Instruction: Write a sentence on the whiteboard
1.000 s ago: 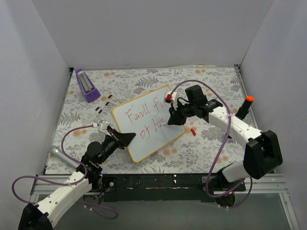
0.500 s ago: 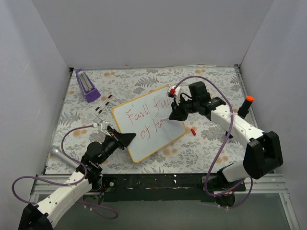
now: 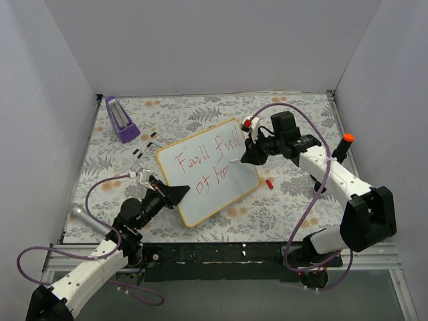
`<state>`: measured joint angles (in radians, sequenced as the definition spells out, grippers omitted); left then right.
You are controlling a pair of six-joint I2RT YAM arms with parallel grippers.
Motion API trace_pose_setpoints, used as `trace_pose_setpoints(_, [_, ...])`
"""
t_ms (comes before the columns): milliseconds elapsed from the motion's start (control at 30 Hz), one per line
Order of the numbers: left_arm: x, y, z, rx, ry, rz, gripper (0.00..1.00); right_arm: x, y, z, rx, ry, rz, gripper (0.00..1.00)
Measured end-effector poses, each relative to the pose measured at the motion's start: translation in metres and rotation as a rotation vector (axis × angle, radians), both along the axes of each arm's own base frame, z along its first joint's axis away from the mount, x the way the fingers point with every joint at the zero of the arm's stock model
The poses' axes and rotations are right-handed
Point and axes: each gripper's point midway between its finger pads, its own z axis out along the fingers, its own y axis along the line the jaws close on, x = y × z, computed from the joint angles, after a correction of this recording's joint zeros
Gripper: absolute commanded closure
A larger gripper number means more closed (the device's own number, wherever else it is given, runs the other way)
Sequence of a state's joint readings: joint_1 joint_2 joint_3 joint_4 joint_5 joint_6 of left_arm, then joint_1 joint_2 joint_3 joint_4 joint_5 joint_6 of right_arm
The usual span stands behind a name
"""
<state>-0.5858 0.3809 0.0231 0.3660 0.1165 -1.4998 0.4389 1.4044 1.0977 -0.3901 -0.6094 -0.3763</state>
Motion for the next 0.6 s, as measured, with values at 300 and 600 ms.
trace_pose_setpoints(300, [-0.001,0.000,0.001,-0.001,-0.002,0.000,1.00,-0.002,-0.001,-0.011,-0.023,0.012,0.017,0.99])
trace_pose_setpoints(600, [0.000,0.000,-0.001,0.003,0.001,0.002,1.00,-0.020,-0.007,-0.032,-0.054,0.063,0.060,0.99])
